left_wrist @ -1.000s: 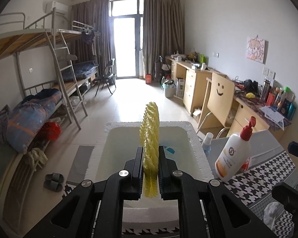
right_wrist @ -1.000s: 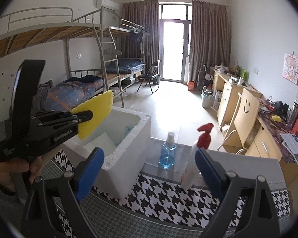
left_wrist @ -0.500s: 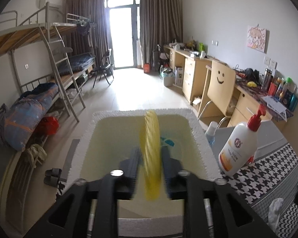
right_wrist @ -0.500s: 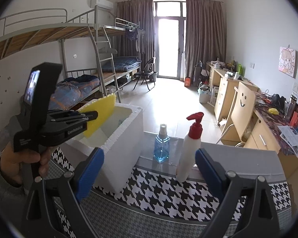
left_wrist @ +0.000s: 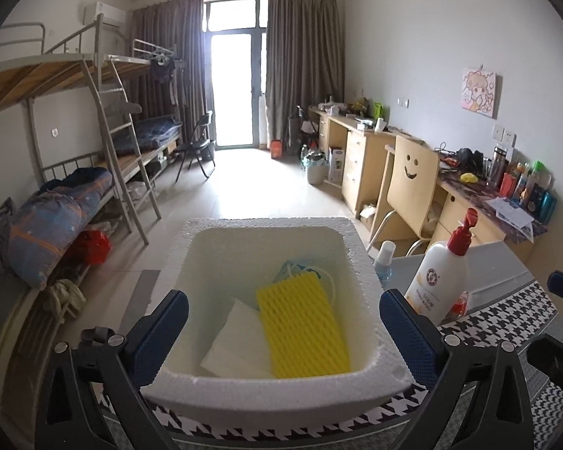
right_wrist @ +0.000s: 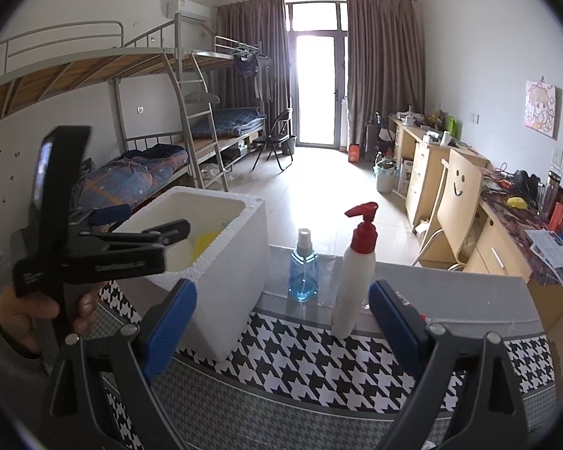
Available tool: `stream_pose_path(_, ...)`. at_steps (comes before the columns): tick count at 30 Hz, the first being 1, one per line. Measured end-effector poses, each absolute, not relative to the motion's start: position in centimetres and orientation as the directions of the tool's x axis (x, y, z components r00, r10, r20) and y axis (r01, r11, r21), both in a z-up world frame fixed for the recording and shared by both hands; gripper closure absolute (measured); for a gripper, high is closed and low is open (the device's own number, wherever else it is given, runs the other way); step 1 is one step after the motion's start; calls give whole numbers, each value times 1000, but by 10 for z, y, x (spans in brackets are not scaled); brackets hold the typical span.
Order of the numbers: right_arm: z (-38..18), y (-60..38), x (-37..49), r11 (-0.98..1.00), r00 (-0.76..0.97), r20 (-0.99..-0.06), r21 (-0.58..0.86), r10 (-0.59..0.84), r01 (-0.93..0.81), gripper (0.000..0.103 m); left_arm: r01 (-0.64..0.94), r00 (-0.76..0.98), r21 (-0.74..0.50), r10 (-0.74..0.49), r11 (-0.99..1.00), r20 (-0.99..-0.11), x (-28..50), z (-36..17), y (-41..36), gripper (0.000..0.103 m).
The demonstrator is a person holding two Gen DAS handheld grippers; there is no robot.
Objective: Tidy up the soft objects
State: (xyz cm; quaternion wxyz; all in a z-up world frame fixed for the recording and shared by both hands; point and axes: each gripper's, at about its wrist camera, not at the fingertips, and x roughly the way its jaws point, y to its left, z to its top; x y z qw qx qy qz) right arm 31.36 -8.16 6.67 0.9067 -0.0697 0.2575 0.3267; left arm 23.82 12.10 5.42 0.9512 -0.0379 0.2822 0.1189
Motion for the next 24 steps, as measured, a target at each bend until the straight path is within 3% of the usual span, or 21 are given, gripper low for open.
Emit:
stream_pose_path(11, 67, -99, 303, 785, 664, -499, 53, 556, -618, 8, -248, 818, 33, 227, 968, -528, 217, 60, 98, 1)
stream_pose_path(14, 67, -104, 298, 786, 667, -494, 56, 557, -615, 8, -232, 810, -22, 180, 973, -559, 213, 57, 96, 1)
stream_pose_path(24, 72, -124, 278, 793, 690, -459, 55, 560, -607, 8, -296, 839, -32, 244, 955, -486, 189, 64, 85, 1)
